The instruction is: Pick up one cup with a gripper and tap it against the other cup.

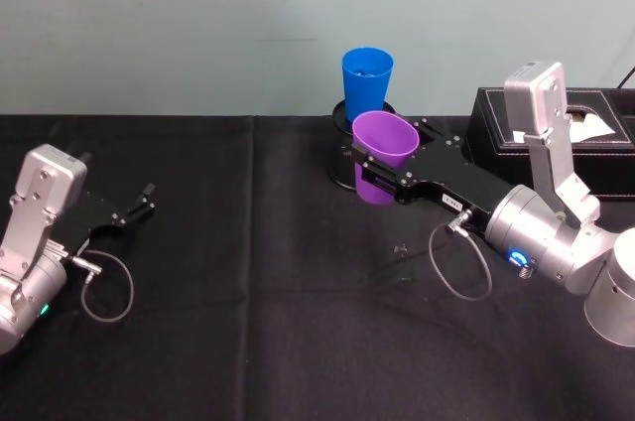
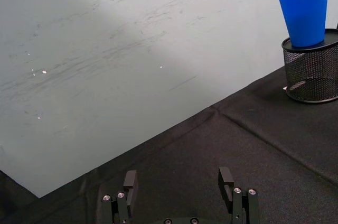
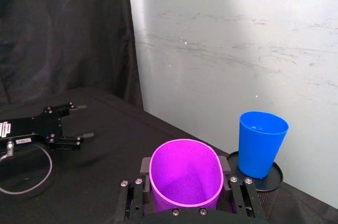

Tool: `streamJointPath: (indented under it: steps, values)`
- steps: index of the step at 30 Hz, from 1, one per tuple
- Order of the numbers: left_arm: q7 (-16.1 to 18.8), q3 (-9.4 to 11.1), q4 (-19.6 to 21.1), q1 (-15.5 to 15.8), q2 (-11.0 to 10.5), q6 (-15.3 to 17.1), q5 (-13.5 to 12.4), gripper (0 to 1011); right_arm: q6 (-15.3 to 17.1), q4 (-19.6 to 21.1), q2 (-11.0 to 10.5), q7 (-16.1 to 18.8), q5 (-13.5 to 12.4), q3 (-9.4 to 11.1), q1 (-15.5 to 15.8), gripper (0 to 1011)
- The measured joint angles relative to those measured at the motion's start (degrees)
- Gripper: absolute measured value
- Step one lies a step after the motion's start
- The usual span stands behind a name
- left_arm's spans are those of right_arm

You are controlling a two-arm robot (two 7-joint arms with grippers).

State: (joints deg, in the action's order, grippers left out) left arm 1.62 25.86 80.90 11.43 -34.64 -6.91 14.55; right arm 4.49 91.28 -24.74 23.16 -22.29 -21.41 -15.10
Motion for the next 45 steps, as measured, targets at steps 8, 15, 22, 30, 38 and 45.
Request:
streamJointPath:
  steps: [8, 15, 22, 30, 38, 45]
  values:
    - [0.0, 0.0, 0.0, 0.0, 0.0, 0.0, 0.0, 1000, 0.0, 0.0, 0.0, 0.0, 0.0, 0.0, 0.0, 730]
    - [0.0, 0.0, 0.0, 0.0, 0.0, 0.0, 0.0, 1000, 0.0, 0.0, 0.0, 0.0, 0.0, 0.0, 0.0, 731]
    - [0.0, 0.0, 0.0, 0.0, 0.0, 0.0, 0.0, 1000, 0.0, 0.0, 0.0, 0.0, 0.0, 0.0, 0.0, 730]
    - [0.0, 0.0, 0.0, 0.0, 0.0, 0.0, 0.0, 1000, 0.0, 0.0, 0.0, 0.0, 0.0, 0.0, 0.0, 730]
    - [0.0, 0.0, 0.0, 0.0, 0.0, 0.0, 0.0, 1000, 0.0, 0.0, 0.0, 0.0, 0.0, 0.0, 0.0, 730]
    - [0.0, 0.0, 0.0, 0.0, 0.0, 0.0, 0.0, 1000, -0.7, -1.5, 0.3, 1.2, -0.5, -0.2, -0.3, 730]
